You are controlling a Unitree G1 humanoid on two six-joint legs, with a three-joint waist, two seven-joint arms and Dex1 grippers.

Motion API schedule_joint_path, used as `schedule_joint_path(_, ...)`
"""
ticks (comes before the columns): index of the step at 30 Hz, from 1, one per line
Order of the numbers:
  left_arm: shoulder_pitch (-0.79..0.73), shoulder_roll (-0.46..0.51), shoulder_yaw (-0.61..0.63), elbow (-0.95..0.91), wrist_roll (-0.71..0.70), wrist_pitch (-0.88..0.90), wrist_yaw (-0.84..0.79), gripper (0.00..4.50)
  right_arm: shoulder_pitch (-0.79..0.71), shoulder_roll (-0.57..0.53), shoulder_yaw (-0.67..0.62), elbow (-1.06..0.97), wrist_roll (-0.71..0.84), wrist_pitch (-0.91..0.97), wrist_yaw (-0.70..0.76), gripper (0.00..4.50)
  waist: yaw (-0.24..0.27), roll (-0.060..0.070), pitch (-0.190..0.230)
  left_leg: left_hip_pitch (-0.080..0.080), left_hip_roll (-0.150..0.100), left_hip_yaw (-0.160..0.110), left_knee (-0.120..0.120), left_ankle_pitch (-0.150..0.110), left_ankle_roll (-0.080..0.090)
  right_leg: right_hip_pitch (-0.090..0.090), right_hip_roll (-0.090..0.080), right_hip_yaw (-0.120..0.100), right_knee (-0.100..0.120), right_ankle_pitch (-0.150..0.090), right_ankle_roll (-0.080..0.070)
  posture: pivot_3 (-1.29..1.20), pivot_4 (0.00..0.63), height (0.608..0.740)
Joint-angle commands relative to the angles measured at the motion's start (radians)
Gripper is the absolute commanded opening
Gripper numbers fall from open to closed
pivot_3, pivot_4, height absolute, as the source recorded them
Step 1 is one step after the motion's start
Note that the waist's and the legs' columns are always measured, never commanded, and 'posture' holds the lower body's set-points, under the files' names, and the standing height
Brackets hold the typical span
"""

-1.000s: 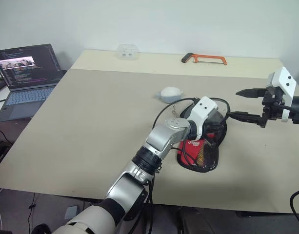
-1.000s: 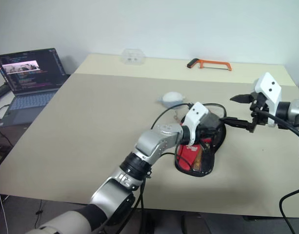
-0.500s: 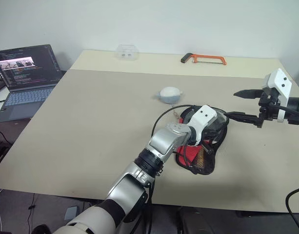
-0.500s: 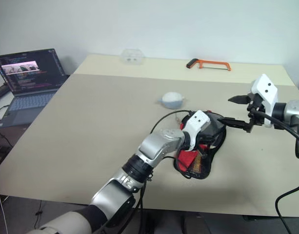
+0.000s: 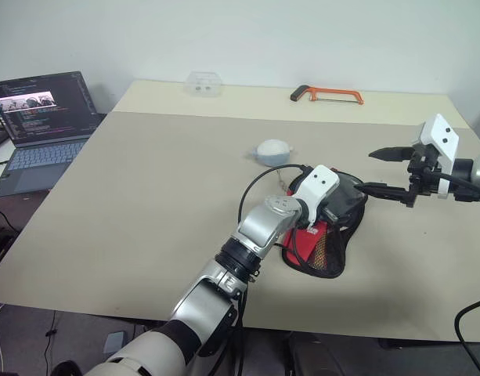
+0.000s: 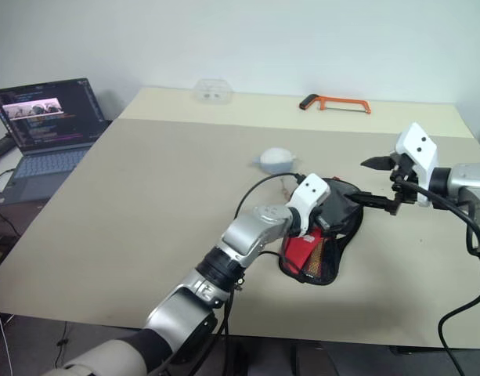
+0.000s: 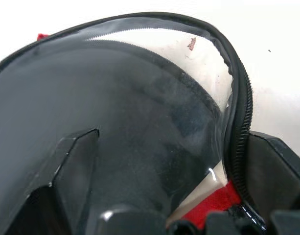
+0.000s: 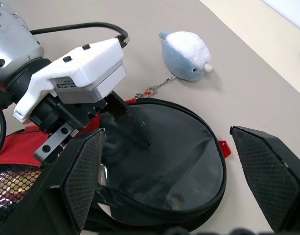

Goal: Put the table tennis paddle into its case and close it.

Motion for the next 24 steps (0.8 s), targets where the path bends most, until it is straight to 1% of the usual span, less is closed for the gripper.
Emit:
schedule_joint_path(1,-0.015,0.049,0.020,-0.204,-0.063,0.049,-0.116,4.48,0.008,-0.036,-0.089,0.030,0.067,0.154,-0.011,4.50,0.000,0.000,0.000,0.000,0.000,0.000,0.000,0.000,0.000,0.000,0.000,0.000,0.000,0.000,0.000,0.00,0.150,0.740)
schedule_joint_path(2,-0.010,0.082,0.028,-0.261,-0.083,0.075,-0.147,4.48,0.014,-0.025,-0.124,0.046,0.109,0.226,-0.025,4.50,0.000,0.000,0.000,0.000,0.000,0.000,-0.001,0.000,0.000,0.000,0.000,0.000,0.000,0.000,0.000,0.00,0.150,0.740)
schedule_joint_path(6,0.006,0.173,0.061,-0.381,-0.130,0.145,-0.201,4.48,0.041,0.045,-0.247,0.037,0.262,0.435,-0.075,4.50,-0.001,0.000,0.000,0.002,0.001,0.001,-0.004,0.000,0.000,0.000,0.000,0.001,-0.001,0.000,0.000,0.00,0.150,0.740)
schedule_joint_path(10,0.052,0.342,0.063,-0.498,-0.168,0.189,-0.305,4.48,0.175,0.156,-0.365,-0.087,0.400,0.622,-0.182,4.50,-0.001,0.000,0.000,0.002,0.002,0.001,-0.005,0.000,0.000,0.000,0.001,0.001,-0.001,0.000,0.000,0.00,0.150,0.740)
schedule_joint_path(14,0.103,0.465,0.065,-0.579,-0.216,0.219,-0.385,4.48,0.245,0.252,-0.460,-0.160,0.524,0.783,-0.281,4.50,0.001,0.001,0.000,0.002,0.001,0.001,-0.007,0.000,0.000,-0.001,0.000,0.001,-0.002,0.000,0.000,0.00,0.150,0.740)
schedule_joint_path(18,0.156,0.572,0.103,-0.653,-0.280,0.234,-0.467,4.48,0.306,0.305,-0.531,-0.192,0.596,0.890,-0.356,4.50,0.001,0.001,0.000,0.002,0.001,0.001,-0.008,0.000,0.000,0.000,0.000,0.000,-0.003,0.000,0.000,0.00,0.150,0.740)
schedule_joint_path(24,0.246,0.743,0.172,-0.724,-0.377,0.185,-0.618,4.48,0.361,0.366,-0.572,-0.188,0.647,0.962,-0.437,4.50,-0.003,0.001,0.000,0.003,0.001,0.002,-0.009,0.000,0.000,-0.001,0.001,0.001,-0.003,0.000,0.000,0.00,0.150,0.740)
